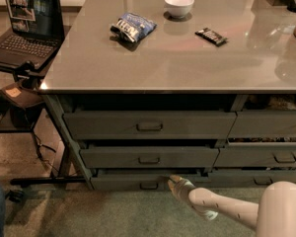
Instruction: Open bottom drawer
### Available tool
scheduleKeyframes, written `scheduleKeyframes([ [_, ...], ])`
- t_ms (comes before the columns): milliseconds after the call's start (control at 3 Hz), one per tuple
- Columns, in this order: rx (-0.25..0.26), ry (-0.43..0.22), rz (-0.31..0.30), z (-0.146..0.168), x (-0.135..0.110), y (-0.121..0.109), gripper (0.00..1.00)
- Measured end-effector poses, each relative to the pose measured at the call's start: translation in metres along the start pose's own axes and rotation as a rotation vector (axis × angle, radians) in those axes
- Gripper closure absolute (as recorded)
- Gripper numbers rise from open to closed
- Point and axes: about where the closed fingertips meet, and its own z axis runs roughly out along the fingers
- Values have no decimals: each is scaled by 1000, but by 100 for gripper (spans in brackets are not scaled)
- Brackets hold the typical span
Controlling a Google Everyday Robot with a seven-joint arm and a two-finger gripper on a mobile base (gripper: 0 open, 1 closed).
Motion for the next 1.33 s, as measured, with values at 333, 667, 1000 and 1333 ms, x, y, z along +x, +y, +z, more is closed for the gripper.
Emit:
scheduleKeyframes([
  [333, 0, 0, 0, 0, 0, 0, 100],
  [667, 0, 0, 0, 0, 0, 0, 81],
  [1000, 0, 0, 0, 0, 0, 0, 58],
  [1333, 0, 0, 0, 0, 0, 0, 35],
])
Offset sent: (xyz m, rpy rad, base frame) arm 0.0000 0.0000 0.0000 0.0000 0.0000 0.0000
